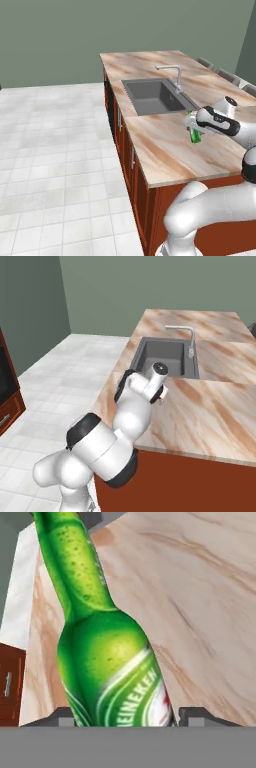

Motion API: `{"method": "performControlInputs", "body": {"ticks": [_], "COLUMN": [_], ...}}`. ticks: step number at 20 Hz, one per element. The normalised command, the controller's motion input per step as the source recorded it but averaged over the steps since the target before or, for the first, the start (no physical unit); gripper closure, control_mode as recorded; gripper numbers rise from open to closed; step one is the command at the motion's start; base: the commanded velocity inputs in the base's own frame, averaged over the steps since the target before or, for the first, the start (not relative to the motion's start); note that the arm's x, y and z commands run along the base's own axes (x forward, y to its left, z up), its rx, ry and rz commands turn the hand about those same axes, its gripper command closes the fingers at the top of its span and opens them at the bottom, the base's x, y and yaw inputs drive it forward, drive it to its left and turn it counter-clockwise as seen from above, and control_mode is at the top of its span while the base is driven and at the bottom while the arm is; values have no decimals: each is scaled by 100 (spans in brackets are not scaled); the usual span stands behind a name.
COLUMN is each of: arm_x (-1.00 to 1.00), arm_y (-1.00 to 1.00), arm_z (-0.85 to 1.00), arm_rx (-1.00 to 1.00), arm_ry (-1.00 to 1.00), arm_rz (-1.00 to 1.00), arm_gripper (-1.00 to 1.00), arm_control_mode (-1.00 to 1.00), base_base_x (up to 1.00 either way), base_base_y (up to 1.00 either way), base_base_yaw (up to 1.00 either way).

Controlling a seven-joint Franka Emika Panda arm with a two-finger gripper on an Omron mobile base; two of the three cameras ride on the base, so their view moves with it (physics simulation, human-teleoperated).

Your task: Pick the beer from the counter and place it in the open cabinet.

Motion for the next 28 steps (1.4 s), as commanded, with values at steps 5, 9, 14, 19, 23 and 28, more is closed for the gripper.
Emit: {"method": "performControlInputs", "body": {"ticks": [5,9,14,19,23,28], "arm_x": [-23,-49,-36,-44,-40,-29], "arm_y": [0,10,12,14,11,10], "arm_z": [19,34,51,56,46,35], "arm_rx": [-8,-9,-11,-11,-13,-11], "arm_ry": [14,5,0,0,0,-1], "arm_rz": [-45,-36,-29,-16,-1,6], "arm_gripper": [100,100,100,100,100,100], "arm_control_mode": [-100,-100,-100,-100,-100,-100], "base_base_x": [0,0,0,0,0,0], "base_base_y": [0,0,0,0,0,0], "base_base_yaw": [0,0,0,0,0,0]}}
